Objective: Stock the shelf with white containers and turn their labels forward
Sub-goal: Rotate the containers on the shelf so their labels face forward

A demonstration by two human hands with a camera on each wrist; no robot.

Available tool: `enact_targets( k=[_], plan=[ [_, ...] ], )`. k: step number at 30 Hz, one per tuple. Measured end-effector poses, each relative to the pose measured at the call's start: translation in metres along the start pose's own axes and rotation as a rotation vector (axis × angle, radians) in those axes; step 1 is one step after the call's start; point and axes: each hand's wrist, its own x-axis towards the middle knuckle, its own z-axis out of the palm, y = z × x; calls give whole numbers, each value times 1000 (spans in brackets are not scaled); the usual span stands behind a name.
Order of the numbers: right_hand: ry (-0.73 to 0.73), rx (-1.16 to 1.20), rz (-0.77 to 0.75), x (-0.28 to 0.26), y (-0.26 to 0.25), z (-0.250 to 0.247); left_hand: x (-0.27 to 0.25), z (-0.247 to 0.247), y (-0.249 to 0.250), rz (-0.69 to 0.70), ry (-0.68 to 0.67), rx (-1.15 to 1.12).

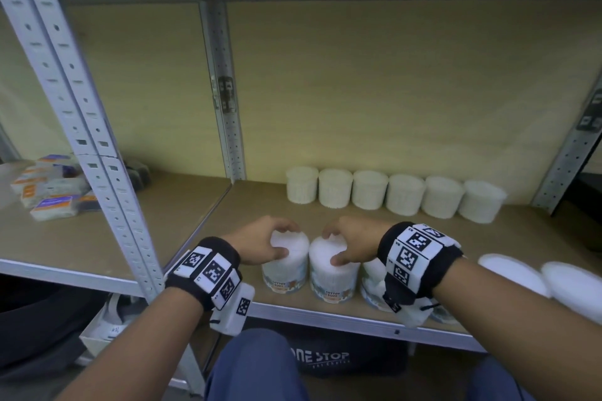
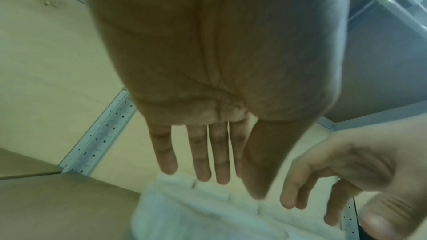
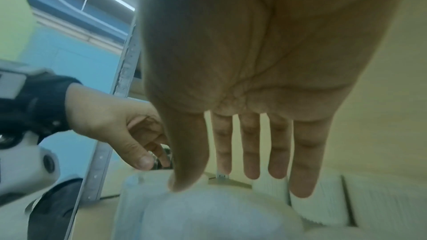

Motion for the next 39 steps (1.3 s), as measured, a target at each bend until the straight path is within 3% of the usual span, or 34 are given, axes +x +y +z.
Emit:
enact_targets(
  k=[6,12,25,32,39],
  plan=[
    [102,109,41,-19,42,-27,24,-5,30,62,153,-87],
    [270,114,190,-61,124,-57,66,-2,92,166,193,-121],
    [209,9,566,-127,304,-87,206,36,227,244,93,-27],
    [185,69,579,-95,358,-54,284,50,256,189,-10,124],
    [155,98,542,-41,388,-35,340,65,256,170,-59,241]
  ],
)
